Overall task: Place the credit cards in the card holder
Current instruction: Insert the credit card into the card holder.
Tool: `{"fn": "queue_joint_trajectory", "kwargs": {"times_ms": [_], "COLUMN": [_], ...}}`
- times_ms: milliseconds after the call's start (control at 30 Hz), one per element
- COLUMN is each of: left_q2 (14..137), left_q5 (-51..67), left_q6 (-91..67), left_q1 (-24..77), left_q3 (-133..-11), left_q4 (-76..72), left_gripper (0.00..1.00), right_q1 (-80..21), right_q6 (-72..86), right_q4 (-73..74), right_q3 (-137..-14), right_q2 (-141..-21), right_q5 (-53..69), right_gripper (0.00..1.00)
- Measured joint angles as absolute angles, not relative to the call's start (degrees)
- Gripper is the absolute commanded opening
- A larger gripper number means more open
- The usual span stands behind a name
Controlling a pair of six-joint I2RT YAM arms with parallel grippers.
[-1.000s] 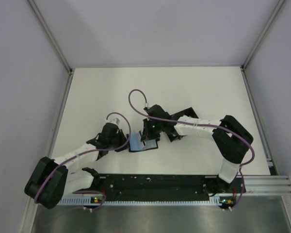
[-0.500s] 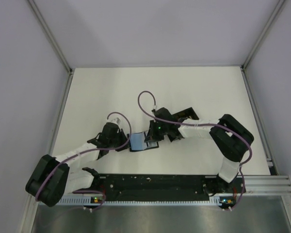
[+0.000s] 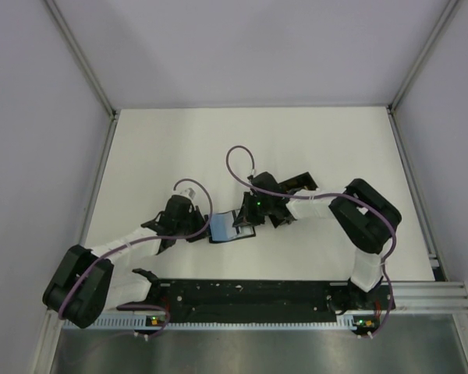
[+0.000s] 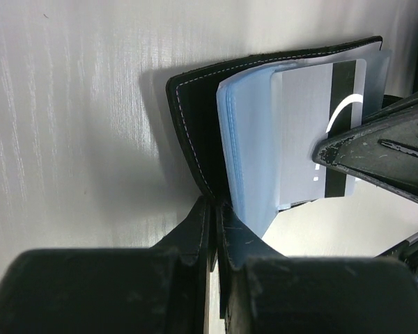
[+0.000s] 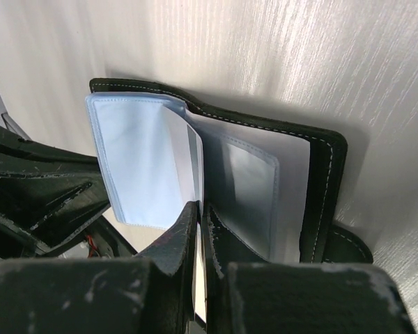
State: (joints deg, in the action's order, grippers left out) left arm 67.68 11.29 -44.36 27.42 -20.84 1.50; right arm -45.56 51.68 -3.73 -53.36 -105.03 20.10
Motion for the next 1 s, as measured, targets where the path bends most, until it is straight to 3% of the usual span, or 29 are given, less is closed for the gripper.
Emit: {"fn": "queue_joint_trajectory", "kwargs": {"times_ms": [733,800,1000], "left_q2": [68.20,68.20,68.40], "left_q5": [11.35,11.33,11.16], "left_q6": [-44.42,-44.51,-44.84], "left_q1": [27.38,27.38,27.38], "left_q3": [-21.21,-21.21,-21.21], "left_q4": [1.50,1.52,1.23], "left_gripper": [0.00,0.00,0.00], "right_q1": [-46.78,-47.05,-48.60], "right_q6": [52.58,52.58,51.51], "right_q4": [-2.98,-2.96,0.43], "right_q3": [-55.27,-55.64,-57.21], "right_q2": [-106.30,-106.59,-107.02], "right_q5": [20.21,20.69,19.33], "right_gripper": [0.01,0.06,0.41]}}
